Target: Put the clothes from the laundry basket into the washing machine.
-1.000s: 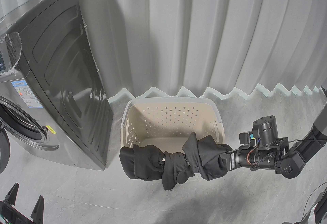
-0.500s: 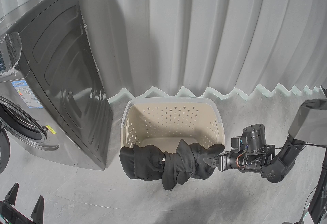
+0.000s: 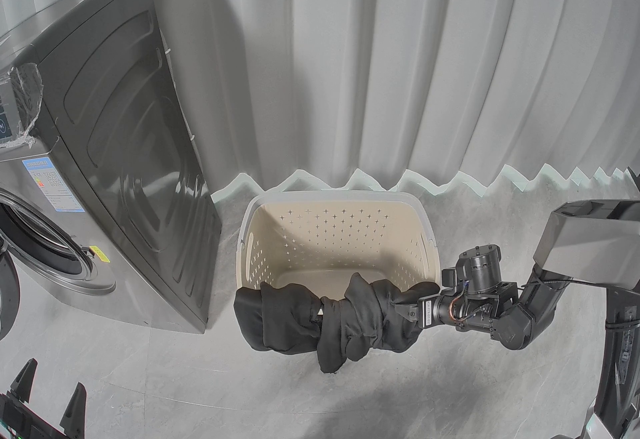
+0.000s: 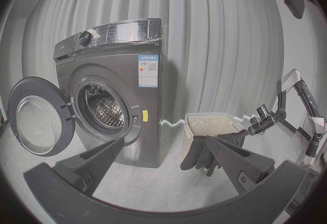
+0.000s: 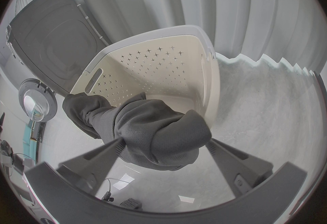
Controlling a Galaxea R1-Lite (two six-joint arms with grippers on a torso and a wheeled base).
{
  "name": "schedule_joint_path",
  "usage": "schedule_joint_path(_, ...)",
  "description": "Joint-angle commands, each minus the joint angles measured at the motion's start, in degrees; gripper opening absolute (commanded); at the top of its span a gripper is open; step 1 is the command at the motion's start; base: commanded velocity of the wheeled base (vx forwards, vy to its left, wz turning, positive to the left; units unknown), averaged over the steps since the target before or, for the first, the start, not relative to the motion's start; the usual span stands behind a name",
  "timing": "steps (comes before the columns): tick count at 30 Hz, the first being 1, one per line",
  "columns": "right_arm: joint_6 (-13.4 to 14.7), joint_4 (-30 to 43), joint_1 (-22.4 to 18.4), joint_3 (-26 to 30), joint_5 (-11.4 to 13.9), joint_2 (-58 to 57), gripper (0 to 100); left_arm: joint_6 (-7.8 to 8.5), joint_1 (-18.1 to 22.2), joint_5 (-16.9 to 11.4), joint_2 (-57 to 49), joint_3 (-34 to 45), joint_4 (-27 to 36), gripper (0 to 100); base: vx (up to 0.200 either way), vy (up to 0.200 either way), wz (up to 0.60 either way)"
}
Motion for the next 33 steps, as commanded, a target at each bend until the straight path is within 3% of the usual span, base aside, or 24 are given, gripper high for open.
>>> schedule_joint_path(1, 0.0, -0.6, -0.1, -0.3, 0.0, 0.9, 0, -0.04, 0.0, 0.0, -1.0, 0.8, 0.0, 100, 0.0, 0.0, 0.0)
schedule_joint_path(8, 0.3, -0.6, 0.5, 0.4, 0.0, -0.1, 0, -0.04, 0.0, 0.0, -1.0, 0.8, 0.0, 100, 0.0, 0.0, 0.0)
schedule_joint_path(20, 1.1, -0.9, 4.3, 8.3, 0.1, -12.1, 0, -0.04, 0.0, 0.0, -1.0, 0.8, 0.0, 100, 0.0, 0.0, 0.0)
schedule_joint_path(27, 3.9, -4.7, 10.1, 15.9, -0.1, -26.2, 0, -0.04, 0.0, 0.1, -1.0, 0.8, 0.0, 100, 0.0, 0.0, 0.0)
schedule_joint_path(33, 3.9, -9.7, 15.0, 18.8, -3.4, -31.5, 0, -0.04, 0.0, 0.1, -1.0, 0.8, 0.0, 100, 0.0, 0.0, 0.0)
